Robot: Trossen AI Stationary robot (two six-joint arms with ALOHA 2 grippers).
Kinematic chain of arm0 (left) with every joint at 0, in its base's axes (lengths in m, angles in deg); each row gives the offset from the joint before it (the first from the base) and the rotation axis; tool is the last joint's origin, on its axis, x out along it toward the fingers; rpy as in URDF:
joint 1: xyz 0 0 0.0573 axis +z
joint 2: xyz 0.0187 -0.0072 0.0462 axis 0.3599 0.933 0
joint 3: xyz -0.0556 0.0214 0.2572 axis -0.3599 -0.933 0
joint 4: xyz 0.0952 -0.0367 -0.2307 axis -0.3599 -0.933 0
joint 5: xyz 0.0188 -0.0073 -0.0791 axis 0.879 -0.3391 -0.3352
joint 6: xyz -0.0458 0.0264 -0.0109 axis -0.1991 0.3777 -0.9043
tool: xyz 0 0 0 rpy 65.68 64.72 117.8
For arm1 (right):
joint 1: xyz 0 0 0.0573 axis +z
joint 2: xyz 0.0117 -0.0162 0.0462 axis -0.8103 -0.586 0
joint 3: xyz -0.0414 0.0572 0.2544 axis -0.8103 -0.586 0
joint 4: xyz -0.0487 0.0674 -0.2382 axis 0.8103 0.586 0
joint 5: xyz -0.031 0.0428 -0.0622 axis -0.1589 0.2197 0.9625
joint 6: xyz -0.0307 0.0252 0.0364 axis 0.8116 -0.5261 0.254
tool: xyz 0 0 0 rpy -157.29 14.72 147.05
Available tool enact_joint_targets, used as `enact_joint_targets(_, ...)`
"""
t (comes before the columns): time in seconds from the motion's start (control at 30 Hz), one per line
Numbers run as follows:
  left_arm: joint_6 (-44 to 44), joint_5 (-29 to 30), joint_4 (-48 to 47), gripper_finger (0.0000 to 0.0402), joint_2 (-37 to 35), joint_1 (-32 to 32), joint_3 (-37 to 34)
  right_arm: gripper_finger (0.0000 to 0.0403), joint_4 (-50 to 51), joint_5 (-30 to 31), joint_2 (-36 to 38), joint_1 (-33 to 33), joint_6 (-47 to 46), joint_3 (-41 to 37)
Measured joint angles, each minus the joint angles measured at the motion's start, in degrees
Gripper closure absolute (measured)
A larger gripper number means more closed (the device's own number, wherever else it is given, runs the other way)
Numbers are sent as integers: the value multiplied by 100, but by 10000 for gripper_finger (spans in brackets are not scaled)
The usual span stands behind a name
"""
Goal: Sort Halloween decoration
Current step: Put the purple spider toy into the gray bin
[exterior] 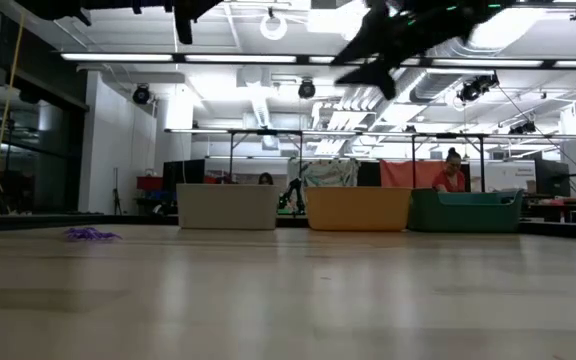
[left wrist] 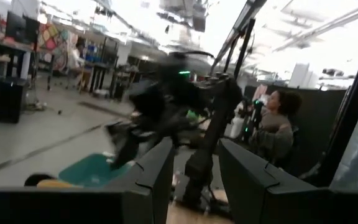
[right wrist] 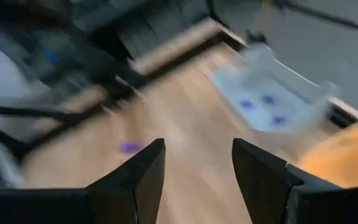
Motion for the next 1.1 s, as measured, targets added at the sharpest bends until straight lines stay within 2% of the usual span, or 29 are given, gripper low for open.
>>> enact_joint_targets(0.17, -7, 0, -544, 287, 0, 1, 0, 222, -2353, -61, 1134, 577, -750, -1398)
enact_joint_targets(0.3, -4, -51, -885, 287, 0, 1, 0, 222, -3315, -24, 1455, 1044, -163, -1872)
enact_joint_targets(0.47, 170, -157, -1089, 287, 2, -3, 0, 222, -3111, 42, 1462, 1361, 647, -1880)
enact_joint_targets(0.67, 195, -157, -1146, 287, 2, -1, 0, 235, -3072, 463, 1464, 1414, 817, -1857)
enact_joint_targets(0.8, 197, -157, -1150, 287, 2, -2, 0, 279, -3001, 487, 1464, 1391, 834, -1856)
enact_joint_targets(1.03, 199, -155, -1281, 287, 2, -2, 0, 388, -2755, 470, 1464, 1388, 838, -1854)
enact_joint_targets(1.1, 199, -155, -1279, 287, 2, -1, 0, 397, -2678, 471, 1463, 1388, 838, -1854)
